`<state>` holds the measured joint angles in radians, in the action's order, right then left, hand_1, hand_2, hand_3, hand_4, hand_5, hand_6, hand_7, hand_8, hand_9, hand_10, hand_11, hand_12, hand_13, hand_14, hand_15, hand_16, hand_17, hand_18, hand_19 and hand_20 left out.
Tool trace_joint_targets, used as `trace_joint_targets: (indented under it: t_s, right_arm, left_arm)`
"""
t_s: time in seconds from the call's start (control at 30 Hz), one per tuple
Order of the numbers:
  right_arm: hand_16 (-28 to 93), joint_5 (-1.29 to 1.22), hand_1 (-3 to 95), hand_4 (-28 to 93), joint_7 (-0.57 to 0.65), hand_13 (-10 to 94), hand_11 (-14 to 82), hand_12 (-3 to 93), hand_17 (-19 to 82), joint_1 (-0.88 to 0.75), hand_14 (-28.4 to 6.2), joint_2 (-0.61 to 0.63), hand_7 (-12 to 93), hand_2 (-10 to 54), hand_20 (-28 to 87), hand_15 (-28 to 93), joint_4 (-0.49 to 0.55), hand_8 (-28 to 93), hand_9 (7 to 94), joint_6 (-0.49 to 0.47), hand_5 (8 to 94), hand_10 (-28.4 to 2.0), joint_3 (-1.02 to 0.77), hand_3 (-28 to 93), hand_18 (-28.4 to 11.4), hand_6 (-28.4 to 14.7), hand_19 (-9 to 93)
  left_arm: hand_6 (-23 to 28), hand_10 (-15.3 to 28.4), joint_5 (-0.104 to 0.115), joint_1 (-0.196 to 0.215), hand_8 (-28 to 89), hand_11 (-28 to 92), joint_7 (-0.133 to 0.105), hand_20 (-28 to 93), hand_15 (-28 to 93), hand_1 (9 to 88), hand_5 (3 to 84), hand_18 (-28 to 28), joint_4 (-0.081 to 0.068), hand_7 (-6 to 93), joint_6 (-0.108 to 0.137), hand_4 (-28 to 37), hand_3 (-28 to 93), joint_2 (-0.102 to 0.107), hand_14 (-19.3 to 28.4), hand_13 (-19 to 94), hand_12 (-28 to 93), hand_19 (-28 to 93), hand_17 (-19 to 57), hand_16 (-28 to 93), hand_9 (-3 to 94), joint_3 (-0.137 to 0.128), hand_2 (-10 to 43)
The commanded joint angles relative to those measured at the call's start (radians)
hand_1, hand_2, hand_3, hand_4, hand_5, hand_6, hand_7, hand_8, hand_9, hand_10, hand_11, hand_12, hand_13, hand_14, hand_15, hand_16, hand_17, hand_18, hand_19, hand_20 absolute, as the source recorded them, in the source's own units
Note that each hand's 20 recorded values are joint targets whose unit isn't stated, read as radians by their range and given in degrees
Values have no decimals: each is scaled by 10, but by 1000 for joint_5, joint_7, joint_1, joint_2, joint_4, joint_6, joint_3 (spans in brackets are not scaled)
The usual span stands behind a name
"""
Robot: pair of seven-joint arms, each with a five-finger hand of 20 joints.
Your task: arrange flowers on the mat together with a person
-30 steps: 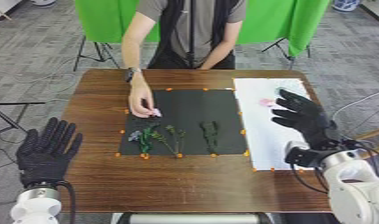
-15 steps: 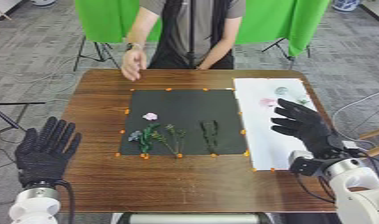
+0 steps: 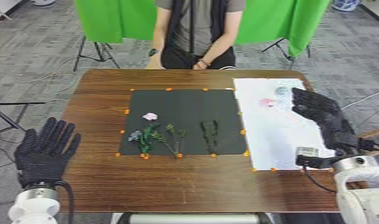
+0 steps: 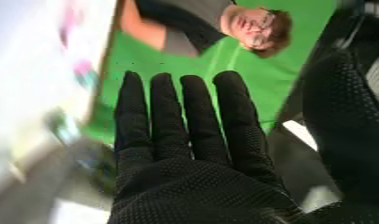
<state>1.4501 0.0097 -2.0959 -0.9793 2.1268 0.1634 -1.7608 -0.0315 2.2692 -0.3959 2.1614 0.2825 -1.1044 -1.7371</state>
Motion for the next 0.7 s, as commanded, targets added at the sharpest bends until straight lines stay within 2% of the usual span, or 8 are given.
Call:
trace_joint_targets:
  t_s: [0.03, 0.17, 0.27, 0.37, 0.47, 0.6, 0.7]
  right_arm:
    - [128, 387, 263, -260, 111, 300, 51, 108, 167, 53, -102, 96, 153, -49, 148, 77, -58, -121, 378, 44, 389, -121, -49, 834, -97, -26, 283]
    - [128, 662, 280, -261, 248, 284, 50, 109, 160, 131, -104, 151, 155, -64, 157, 73, -120, -123, 365, 31, 384, -119, 4, 835, -99, -27, 300]
    - [136, 754, 300, -265, 277, 284, 51, 110, 147, 216, -110, 182, 160, -76, 175, 77, -194, -124, 359, -7, 376, -117, 66, 833, -118, -25, 352]
    - [156, 799, 309, -267, 270, 308, 62, 116, 139, 302, -125, 208, 164, -77, 188, 92, -297, -124, 370, 39, 378, -113, 151, 832, -139, -25, 397]
    - [169, 832, 311, -270, 349, 323, 71, 117, 137, 352, -129, 225, 175, -76, 190, 98, -335, -129, 380, -12, 393, -114, 195, 831, -147, -25, 414]
    - [182, 803, 296, -273, 432, 328, 74, 117, 123, 385, -135, 222, 168, -51, 187, 97, -353, -132, 381, -144, 389, -115, 208, 825, -159, -29, 433]
    - [194, 804, 294, -269, 455, 328, 76, 117, 114, 383, -139, 224, 160, -47, 180, 93, -385, -125, 385, -140, 389, -117, 227, 820, -166, -30, 445]
  left_arm:
    - [81, 137, -3, 20, -107, 192, 3, 98, 291, 296, 465, 154, 0, 130, 1, -283, 738, -11, 145, 320, 62, 404, -63, -73, 414, 3, 145]
    - [80, 138, -4, 21, -107, 193, 3, 98, 289, 296, 465, 154, 2, 130, 3, -283, 737, -12, 144, 321, 63, 404, -64, -73, 414, 2, 145]
    - [80, 138, 0, 27, -107, 193, -3, 98, 289, 296, 465, 155, 6, 131, 7, -283, 738, -14, 144, 321, 62, 404, -63, -73, 414, -1, 145]
    - [80, 138, 3, 21, -107, 194, -2, 98, 293, 295, 464, 154, 5, 131, 4, -283, 739, -13, 147, 320, 63, 404, -63, -71, 414, 4, 145]
    - [80, 139, 1, 6, -107, 196, 4, 98, 300, 295, 463, 154, 1, 132, -2, -283, 738, -9, 151, 317, 66, 404, -64, -69, 412, 14, 145]
    - [81, 139, 2, 0, -107, 197, 5, 98, 304, 295, 462, 154, -3, 133, -3, -283, 738, -4, 152, 316, 67, 405, -64, -69, 412, 18, 145]
    - [81, 140, -1, -8, -107, 198, 14, 98, 305, 295, 462, 155, -7, 132, -4, -283, 738, -5, 153, 316, 68, 405, -64, -69, 412, 16, 145]
